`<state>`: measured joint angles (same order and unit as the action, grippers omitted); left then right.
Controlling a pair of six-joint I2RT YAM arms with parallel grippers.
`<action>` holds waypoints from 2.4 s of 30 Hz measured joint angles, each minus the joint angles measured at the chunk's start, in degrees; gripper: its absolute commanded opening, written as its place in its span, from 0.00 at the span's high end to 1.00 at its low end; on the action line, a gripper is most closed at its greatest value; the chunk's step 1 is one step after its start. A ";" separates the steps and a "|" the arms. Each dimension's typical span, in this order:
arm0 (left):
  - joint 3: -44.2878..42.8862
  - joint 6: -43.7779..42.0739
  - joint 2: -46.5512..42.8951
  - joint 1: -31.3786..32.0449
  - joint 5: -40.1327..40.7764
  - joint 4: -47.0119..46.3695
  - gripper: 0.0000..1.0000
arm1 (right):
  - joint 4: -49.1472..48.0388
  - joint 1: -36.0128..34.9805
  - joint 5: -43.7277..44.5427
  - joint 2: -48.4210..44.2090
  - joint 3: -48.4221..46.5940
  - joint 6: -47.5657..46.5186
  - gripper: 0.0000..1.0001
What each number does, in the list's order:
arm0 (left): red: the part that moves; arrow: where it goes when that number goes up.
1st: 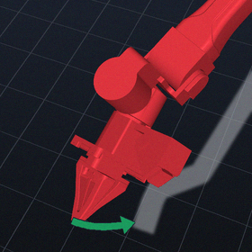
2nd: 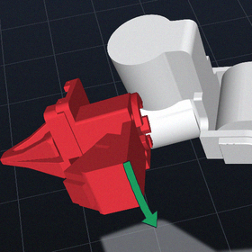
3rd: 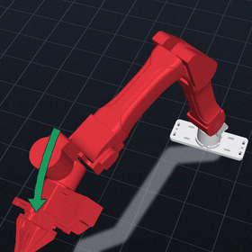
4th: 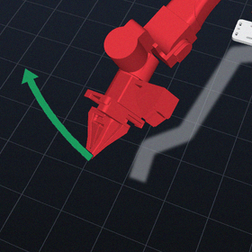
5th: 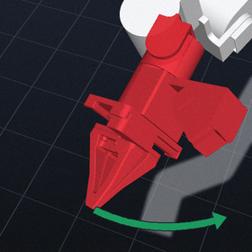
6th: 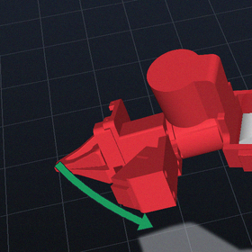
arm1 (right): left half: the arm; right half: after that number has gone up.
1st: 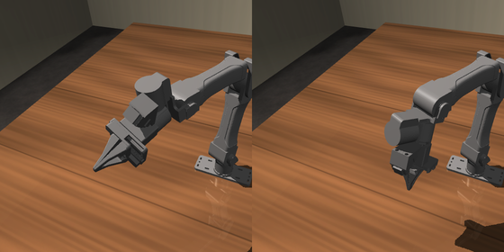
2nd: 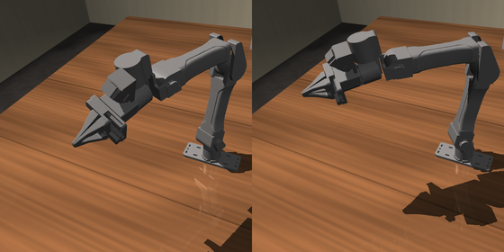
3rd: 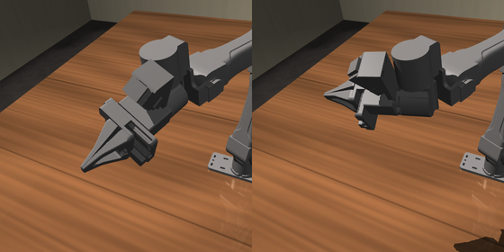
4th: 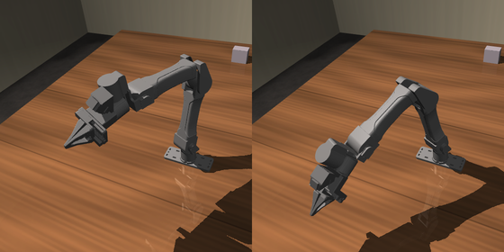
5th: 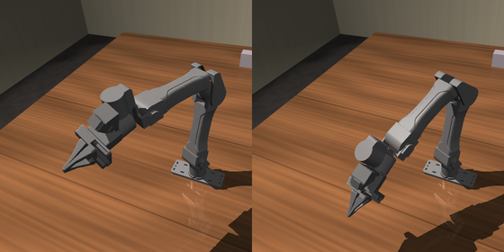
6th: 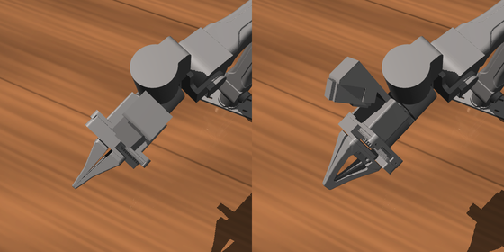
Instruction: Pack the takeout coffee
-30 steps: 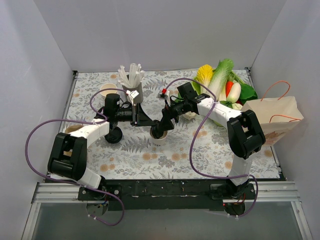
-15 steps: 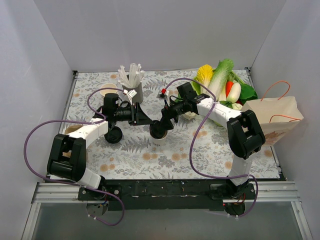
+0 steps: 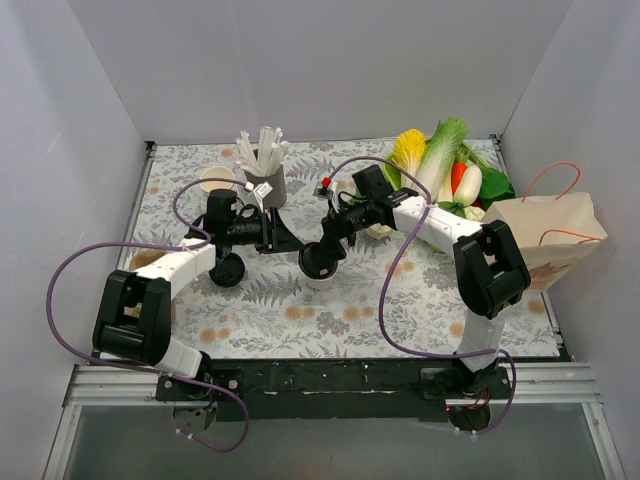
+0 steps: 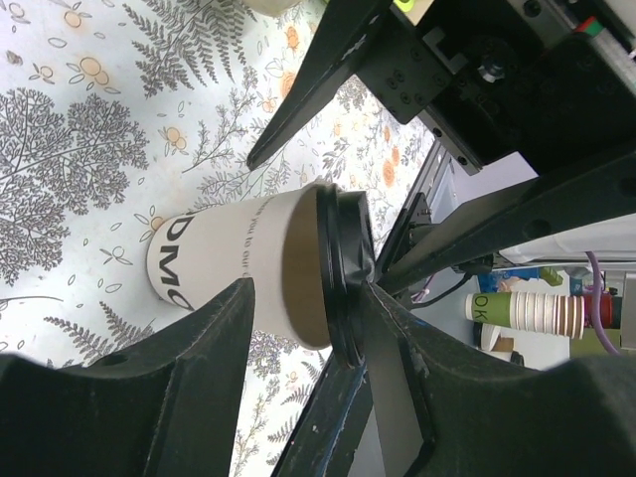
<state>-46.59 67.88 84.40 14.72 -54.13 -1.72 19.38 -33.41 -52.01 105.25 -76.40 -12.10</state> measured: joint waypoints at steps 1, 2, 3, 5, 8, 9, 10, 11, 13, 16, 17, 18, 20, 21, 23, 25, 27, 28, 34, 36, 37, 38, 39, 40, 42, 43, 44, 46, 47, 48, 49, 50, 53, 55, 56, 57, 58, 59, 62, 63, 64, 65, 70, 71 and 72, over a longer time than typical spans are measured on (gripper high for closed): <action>0.22 0.00 0.00 0.00 0.09 0.02 0.54 | 0.00 0.00 0.00 0.00 0.00 0.04 0.04; 0.48 0.00 0.00 0.00 0.20 0.04 0.54 | -0.02 -0.04 0.00 0.00 0.00 0.17 0.03; 0.72 0.02 0.00 0.00 0.24 0.02 0.54 | -0.02 -0.07 0.00 0.00 0.00 0.24 0.03; 1.18 0.02 0.00 0.00 0.46 0.07 0.54 | -0.07 -0.07 0.00 0.00 0.00 0.39 0.03; 1.46 -0.09 0.00 0.00 0.90 0.20 0.54 | -0.15 -0.07 0.00 0.00 0.00 0.63 0.03; 1.53 -0.15 0.00 0.00 1.03 0.20 0.54 | -0.15 -0.07 0.02 0.00 0.00 0.79 0.03; 1.64 -0.20 0.00 0.00 1.11 0.20 0.54 | -0.17 -0.07 0.02 0.00 0.00 0.81 0.03; 1.68 -0.22 0.00 0.00 1.16 0.22 0.54 | -0.17 -0.07 0.02 0.00 0.00 0.87 0.03; 1.75 -0.35 0.04 0.00 1.20 0.15 0.54 | -0.20 -0.07 0.02 0.00 0.00 1.05 0.03; 1.77 -0.37 0.20 0.00 1.20 -0.04 0.54 | -0.20 -0.07 0.02 0.00 0.00 1.14 0.03; 1.79 -0.35 0.31 0.00 1.20 -0.09 0.54 | -0.20 -0.07 0.02 0.00 0.00 1.18 0.03; 1.92 -0.35 0.39 0.00 1.20 -0.31 0.54 | -0.20 -0.07 0.02 0.00 0.00 1.20 0.03; 2.03 -0.33 0.61 0.00 1.20 -0.44 0.54 | -0.17 -0.07 0.04 0.00 0.00 1.22 0.03; 2.08 -0.33 0.70 0.00 1.20 -0.48 0.54 | -0.20 -0.07 0.07 0.00 0.00 1.20 0.03; 2.14 -0.33 0.79 0.00 1.18 -0.50 0.54 | -0.17 -0.07 0.31 0.00 0.00 1.22 0.03; 2.21 -0.33 0.96 0.00 1.18 -0.70 0.54 | -0.17 -0.07 0.63 0.00 0.00 1.33 0.03; 2.36 -0.31 1.16 0.00 1.18 -0.96 0.53 | -0.17 -0.07 0.85 0.00 0.00 1.44 0.03; 2.49 -0.28 1.27 0.00 1.18 -1.22 0.53 | -0.17 -0.07 0.90 -0.02 0.00 1.49 0.03; 3.17 -0.09 1.68 0.00 1.16 -1.60 0.53 | -0.17 -0.11 0.96 -0.02 0.00 1.68 0.03; 3.17 -0.11 1.68 0.00 1.18 -1.70 0.53 | -0.17 -0.11 1.03 -0.02 0.00 1.70 0.03; 3.17 -0.11 1.68 0.00 1.18 -1.70 0.53 | -0.17 -0.11 1.07 -0.02 0.00 1.70 0.03; 3.17 -0.11 1.68 0.00 1.18 -1.73 0.53 | -0.17 -0.09 1.09 -0.02 0.00 1.70 0.03; 3.17 -0.11 1.68 0.00 1.18 -1.75 0.53 | -0.17 -0.11 1.09 -0.02 0.00 1.70 0.03; 3.21 -0.11 1.68 0.00 1.18 -1.77 0.53 | -0.17 -0.11 1.09 -0.02 0.00 1.70 0.03; 3.41 -0.11 1.68 0.00 1.18 -1.77 0.53 | -0.17 -0.11 1.11 -0.02 0.00 1.70 0.03; 3.50 -0.11 1.68 0.00 1.18 -1.77 0.53 | -0.17 -0.11 1.14 -0.02 0.00 1.70 0.03; 3.56 -0.09 1.68 0.00 1.16 -1.77 0.52 | -0.17 -0.11 1.14 -0.02 0.00 1.68 0.03; 3.58 -0.09 1.68 0.00 0.98 -1.79 0.51 | -0.17 -0.09 1.11 -0.02 0.00 1.64 0.03; 3.58 -0.09 1.68 0.00 0.85 -1.84 0.51 | -0.17 -0.09 1.07 -0.02 0.00 1.64 0.02; 3.58 0.00 1.68 0.00 0.63 -1.97 0.50 | -0.17 -0.09 1.01 -0.02 0.00 1.62 0.02; 3.58 0.09 1.68 0.00 0.31 -2.21 0.50 | -0.17 -0.09 0.83 -0.02 0.00 1.62 0.02; 3.58 0.15 1.68 0.00 -0.09 -2.49 0.50 | -0.17 -0.09 0.79 -0.02 -0.02 1.62 0.02; 3.58 0.35 1.68 0.00 -1.03 -3.08 0.50 | -0.17 -0.02 0.52 -0.11 -0.02 1.62 0.02; 3.58 0.35 1.68 0.00 -1.46 -3.04 0.49 | -0.17 0.02 0.46 -0.28 -0.02 1.62 0.02; 3.58 0.31 1.68 0.00 -1.68 -3.02 0.49 | -0.17 0.09 0.46 -0.33 -0.02 1.62 0.02; 3.58 0.26 1.68 0.00 -1.88 -2.99 0.49 | -0.20 0.22 0.46 -0.35 -0.02 1.62 0.02; 3.58 0.17 1.68 0.00 -2.05 -2.95 0.49 | -0.20 0.31 0.46 -0.35 -0.02 1.64 0.02; 3.58 0.09 1.68 0.00 -2.19 -2.84 0.49 | -0.17 0.39 0.46 -0.35 -0.02 1.64 0.02; 3.58 0.07 1.68 0.00 -2.54 -2.58 0.49 | -0.22 0.94 0.48 -0.35 -0.02 1.73 0.02; 3.58 0.07 1.68 0.00 -2.64 -2.56 0.49 | -0.24 1.14 0.46 -0.35 -0.02 1.79 0.02; 3.58 0.09 1.68 0.00 -2.78 -2.58 0.49 | -0.24 1.44 0.46 -0.35 -0.02 1.92 0.02; 3.58 0.11 1.68 0.00 -2.93 -2.62 0.49 | -0.28 1.62 0.46 -0.35 -0.02 2.08 0.02; 3.58 0.52 1.77 0.00 -3.69 -3.19 0.49 | -0.31 2.73 0.22 -0.35 -0.02 3.08 0.03; 3.58 0.63 1.90 0.00 -3.85 -3.39 0.49 | -0.31 2.93 0.07 -0.35 -0.02 3.19 0.03; 3.58 0.79 2.21 0.00 -4.13 -3.76 0.49 | -0.33 3.10 -0.20 -0.35 0.00 3.39 0.03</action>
<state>-43.00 68.66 86.61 14.72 -58.26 -5.48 19.05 -30.30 -52.21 104.90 -76.40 -8.71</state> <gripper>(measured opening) 0.509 0.973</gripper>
